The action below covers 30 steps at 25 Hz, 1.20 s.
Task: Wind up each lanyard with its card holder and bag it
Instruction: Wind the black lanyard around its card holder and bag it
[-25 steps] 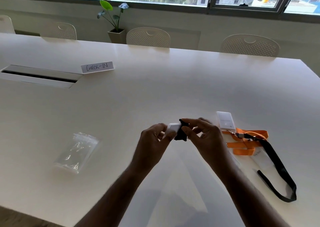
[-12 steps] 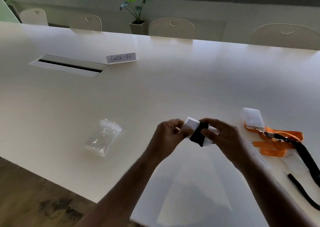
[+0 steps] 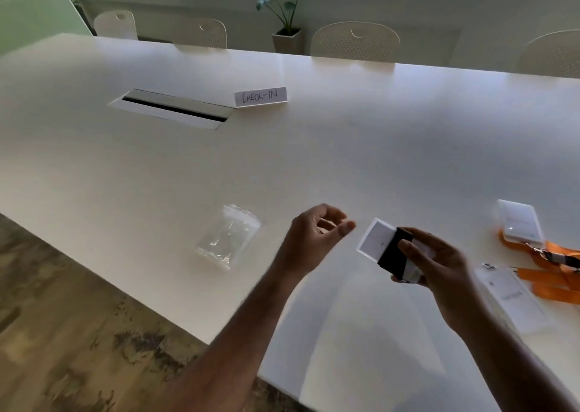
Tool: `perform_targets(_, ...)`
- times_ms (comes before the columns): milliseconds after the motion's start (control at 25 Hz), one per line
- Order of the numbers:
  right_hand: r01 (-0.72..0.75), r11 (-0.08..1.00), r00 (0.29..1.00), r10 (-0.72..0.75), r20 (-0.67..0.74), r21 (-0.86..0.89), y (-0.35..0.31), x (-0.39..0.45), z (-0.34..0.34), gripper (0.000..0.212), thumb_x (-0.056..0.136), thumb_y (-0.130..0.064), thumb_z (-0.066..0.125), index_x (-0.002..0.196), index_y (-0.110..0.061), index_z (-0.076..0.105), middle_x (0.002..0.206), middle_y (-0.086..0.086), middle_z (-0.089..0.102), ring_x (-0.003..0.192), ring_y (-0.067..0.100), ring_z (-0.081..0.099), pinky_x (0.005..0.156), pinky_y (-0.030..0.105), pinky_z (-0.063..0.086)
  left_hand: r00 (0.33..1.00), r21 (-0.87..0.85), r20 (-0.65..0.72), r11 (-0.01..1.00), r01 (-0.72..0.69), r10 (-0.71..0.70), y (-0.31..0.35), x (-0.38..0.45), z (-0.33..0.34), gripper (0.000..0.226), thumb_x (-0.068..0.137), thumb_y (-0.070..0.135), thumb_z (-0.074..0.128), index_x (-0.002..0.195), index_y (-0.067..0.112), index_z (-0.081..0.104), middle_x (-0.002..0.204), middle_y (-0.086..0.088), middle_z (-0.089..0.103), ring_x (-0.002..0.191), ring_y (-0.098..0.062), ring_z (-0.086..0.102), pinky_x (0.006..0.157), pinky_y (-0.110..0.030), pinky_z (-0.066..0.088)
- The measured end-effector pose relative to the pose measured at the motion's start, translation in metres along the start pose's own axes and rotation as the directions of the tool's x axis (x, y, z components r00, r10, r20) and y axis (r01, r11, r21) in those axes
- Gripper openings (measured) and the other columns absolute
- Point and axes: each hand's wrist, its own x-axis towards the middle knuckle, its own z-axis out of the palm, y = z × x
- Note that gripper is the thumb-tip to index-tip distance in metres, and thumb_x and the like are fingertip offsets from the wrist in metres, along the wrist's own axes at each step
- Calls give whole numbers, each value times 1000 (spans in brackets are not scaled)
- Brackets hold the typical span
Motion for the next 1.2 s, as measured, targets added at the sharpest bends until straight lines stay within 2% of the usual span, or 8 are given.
perform_targets(40, 0, 1000, 1000, 0, -4, -1, 2, 0, 1, 31, 84, -28, 78, 114, -23, 81, 108, 11, 80, 86, 35, 79, 65, 44, 66, 995, 146, -87, 988, -45, 58, -6, 2, -12, 21, 88, 36, 82, 98, 19, 75, 87, 10, 75, 78, -7, 67, 74, -22, 55)
perform_targets(120, -2, 1000, 1000, 2, -5, -6, 6, 2, 2, 29, 86, -27, 77, 114, -23, 81, 108, 11, 80, 86, 36, 79, 65, 44, 66, 959, 463, -228, 885, -44, 167, -22, 3, -39, 21, 86, 26, 84, 101, 14, 74, 99, 1, 76, 92, -21, 68, 87, -35, 54)
perform_targets(240, -14, 1000, 1000, 14, -6, -5, 11, 5, 6, 29, 85, -28, 77, 114, -24, 81, 108, 9, 80, 89, 35, 77, 64, 44, 66, 909, 712, -361, 691, 125, 208, -50, -3, -77, 33, 82, 27, 85, 110, 15, 73, 109, -6, 72, 105, -33, 64, 92, -42, 51)
perform_targets(360, -31, 999, 999, 31, -18, -17, 15, 9, 11, 29, 83, -29, 78, 112, -25, 82, 110, 11, 80, 89, 35, 76, 64, 45, 66, 896, 726, -421, 644, 242, 139, -73, -11, -100, 46, 79, 31, 87, 117, 13, 69, 117, -8, 68, 110, -35, 63, 90, -44, 50)
perform_targets(640, -52, 998, 999, 52, -5, -37, 19, 12, 24, 29, 82, -30, 79, 110, -28, 83, 107, 9, 81, 86, 30, 77, 65, 46, 67, 909, 635, -416, 722, 275, 19, -96, -20, -106, 45, 84, 19, 84, 123, 6, 67, 124, -14, 65, 114, -38, 64, 96, -46, 52)
perform_targets(800, -60, 997, 998, 60, -7, -50, 21, 14, 26, 31, 81, -31, 79, 112, -26, 82, 111, 10, 80, 89, 33, 77, 69, 50, 67, 892, 533, -452, 799, 278, -9, -99, -21, -109, 32, 86, 13, 82, 115, 5, 70, 119, -12, 68, 109, -35, 66, 95, -42, 52)
perform_targets(1080, -72, 996, 997, 72, -4, -53, 23, 15, 29, 34, 80, -33, 81, 113, -27, 82, 111, 11, 80, 89, 34, 78, 70, 52, 67, 905, 596, -426, 752, 283, -3, -99, -20, -113, 8, 88, 10, 78, 86, 5, 72, 95, -11, 70, 88, -34, 68, 76, -38, 54)
perform_targets(1200, -76, 996, 997, 76, -5, -44, 23, 14, 29, 34, 79, -34, 81, 113, -27, 82, 111, 11, 80, 90, 35, 78, 70, 51, 67, 890, 658, -443, 714, 240, 110, -94, -21, -117, 8, 87, 8, 79, 84, 8, 72, 92, -10, 71, 86, -35, 65, 77, -39, 54)
